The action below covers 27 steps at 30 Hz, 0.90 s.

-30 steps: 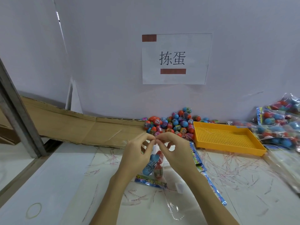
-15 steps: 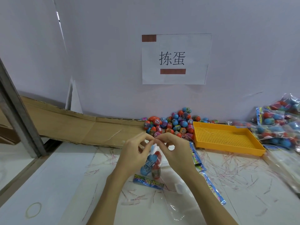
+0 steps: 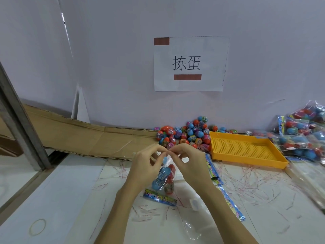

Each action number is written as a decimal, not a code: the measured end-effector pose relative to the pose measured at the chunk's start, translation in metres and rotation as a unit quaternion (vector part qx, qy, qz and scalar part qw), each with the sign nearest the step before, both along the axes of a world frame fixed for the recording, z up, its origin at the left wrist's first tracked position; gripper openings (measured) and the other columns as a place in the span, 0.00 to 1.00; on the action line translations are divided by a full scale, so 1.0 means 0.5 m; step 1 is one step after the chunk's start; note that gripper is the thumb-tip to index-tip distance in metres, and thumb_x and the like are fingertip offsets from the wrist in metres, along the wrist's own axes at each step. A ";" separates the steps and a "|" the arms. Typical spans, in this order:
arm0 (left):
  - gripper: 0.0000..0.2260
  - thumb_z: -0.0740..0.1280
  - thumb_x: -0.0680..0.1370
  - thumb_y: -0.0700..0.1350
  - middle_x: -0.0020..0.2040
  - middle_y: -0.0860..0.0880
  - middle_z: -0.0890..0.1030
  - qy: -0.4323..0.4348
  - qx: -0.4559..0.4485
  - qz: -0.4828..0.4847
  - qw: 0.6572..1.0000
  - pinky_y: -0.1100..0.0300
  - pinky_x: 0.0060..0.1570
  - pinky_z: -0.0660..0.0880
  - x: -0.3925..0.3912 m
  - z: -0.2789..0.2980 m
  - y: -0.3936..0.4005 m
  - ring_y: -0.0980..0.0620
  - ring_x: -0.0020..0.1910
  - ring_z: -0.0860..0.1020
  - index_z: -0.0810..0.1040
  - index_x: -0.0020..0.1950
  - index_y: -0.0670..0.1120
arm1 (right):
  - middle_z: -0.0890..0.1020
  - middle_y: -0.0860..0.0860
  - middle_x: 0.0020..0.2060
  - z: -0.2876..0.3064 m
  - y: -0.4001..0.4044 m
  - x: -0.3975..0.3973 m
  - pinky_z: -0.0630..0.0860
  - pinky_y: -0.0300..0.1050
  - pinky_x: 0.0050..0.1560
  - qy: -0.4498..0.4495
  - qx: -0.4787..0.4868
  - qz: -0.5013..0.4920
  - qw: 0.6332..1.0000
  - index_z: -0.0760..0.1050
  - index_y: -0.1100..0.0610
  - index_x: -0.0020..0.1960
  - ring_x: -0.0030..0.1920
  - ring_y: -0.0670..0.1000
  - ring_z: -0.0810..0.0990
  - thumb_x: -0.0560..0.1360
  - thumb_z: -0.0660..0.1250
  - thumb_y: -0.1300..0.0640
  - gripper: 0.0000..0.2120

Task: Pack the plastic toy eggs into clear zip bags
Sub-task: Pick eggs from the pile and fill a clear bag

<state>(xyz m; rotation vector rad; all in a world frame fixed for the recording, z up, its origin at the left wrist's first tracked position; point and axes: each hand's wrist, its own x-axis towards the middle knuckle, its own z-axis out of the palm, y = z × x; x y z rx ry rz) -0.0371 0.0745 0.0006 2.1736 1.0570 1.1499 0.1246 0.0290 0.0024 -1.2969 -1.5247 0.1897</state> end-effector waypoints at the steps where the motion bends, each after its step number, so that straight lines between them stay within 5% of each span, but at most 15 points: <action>1: 0.04 0.70 0.81 0.43 0.48 0.56 0.83 0.000 0.000 -0.003 1.000 0.65 0.42 0.80 0.000 0.001 -0.001 0.54 0.43 0.82 0.83 0.55 0.48 | 0.84 0.44 0.41 -0.001 0.000 0.001 0.77 0.31 0.41 0.001 -0.004 -0.001 1.000 0.84 0.54 0.48 0.43 0.45 0.80 0.76 0.74 0.62 0.04; 10: 0.05 0.71 0.81 0.41 0.48 0.55 0.83 0.008 0.010 -0.009 1.000 0.70 0.40 0.76 0.001 0.003 -0.004 0.56 0.43 0.81 0.83 0.55 0.47 | 0.84 0.43 0.43 -0.002 0.000 0.001 0.77 0.32 0.40 0.014 0.002 0.025 1.000 0.82 0.53 0.52 0.43 0.44 0.81 0.76 0.74 0.60 0.06; 27: 0.02 0.71 0.81 0.43 0.46 0.57 0.82 0.016 0.007 -0.006 1.000 0.70 0.40 0.76 0.006 0.003 -0.007 0.57 0.43 0.81 0.83 0.53 0.49 | 0.80 0.44 0.39 -0.008 0.005 0.008 0.76 0.33 0.39 -0.058 0.036 -0.044 0.997 0.80 0.55 0.44 0.43 0.45 0.77 0.72 0.75 0.66 0.08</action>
